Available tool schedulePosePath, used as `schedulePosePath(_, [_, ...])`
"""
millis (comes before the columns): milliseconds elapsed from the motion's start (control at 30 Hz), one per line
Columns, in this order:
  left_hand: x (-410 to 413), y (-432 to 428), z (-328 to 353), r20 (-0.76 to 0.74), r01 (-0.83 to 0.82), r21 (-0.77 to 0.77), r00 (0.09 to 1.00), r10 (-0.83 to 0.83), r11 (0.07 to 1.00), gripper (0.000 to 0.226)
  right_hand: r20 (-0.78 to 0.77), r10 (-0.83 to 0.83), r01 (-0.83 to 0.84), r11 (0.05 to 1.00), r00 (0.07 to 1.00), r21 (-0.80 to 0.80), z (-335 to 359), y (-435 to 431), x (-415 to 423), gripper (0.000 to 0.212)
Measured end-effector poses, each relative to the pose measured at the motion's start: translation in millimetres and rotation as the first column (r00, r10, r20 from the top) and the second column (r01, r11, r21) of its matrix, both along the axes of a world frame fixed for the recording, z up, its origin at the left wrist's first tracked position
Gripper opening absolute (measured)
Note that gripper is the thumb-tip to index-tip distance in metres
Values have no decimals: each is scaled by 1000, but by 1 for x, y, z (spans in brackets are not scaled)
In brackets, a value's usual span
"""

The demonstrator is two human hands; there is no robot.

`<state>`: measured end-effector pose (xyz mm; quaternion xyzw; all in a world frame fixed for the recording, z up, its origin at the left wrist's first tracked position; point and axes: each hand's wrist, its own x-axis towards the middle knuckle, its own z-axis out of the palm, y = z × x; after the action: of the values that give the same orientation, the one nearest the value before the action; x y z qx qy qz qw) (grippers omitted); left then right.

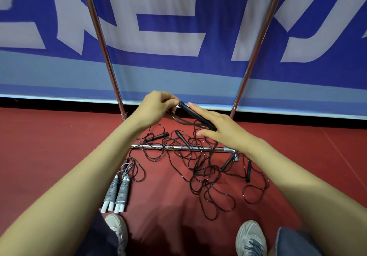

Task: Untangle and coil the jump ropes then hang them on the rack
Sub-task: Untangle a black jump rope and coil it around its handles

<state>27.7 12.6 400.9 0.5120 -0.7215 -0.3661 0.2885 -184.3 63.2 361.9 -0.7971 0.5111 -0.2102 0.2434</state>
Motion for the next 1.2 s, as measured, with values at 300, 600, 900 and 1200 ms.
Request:
schedulePosePath(300, [-1, 0, 7, 86, -69, -105, 993, 79, 992, 27, 114, -4, -5, 997, 993, 80, 10, 6, 2, 74])
schedulePosePath(600, [-4, 2, 11, -239, -174, 7, 956, 171, 985, 20, 418, -82, 4, 983, 905, 185, 5, -1, 14, 67])
schedulePosePath(900, [-37, 18, -6, -637, -66, 330, 721, 274, 942, 10, 615, -178, 114, 983, 768, 141, 0, -7, 26, 70])
schedulePosePath(1200, [-29, 14, -5, -698, 74, 275, 701, 146, 959, 16, 591, -137, 86, 990, 795, 114, 3, -5, 28, 70])
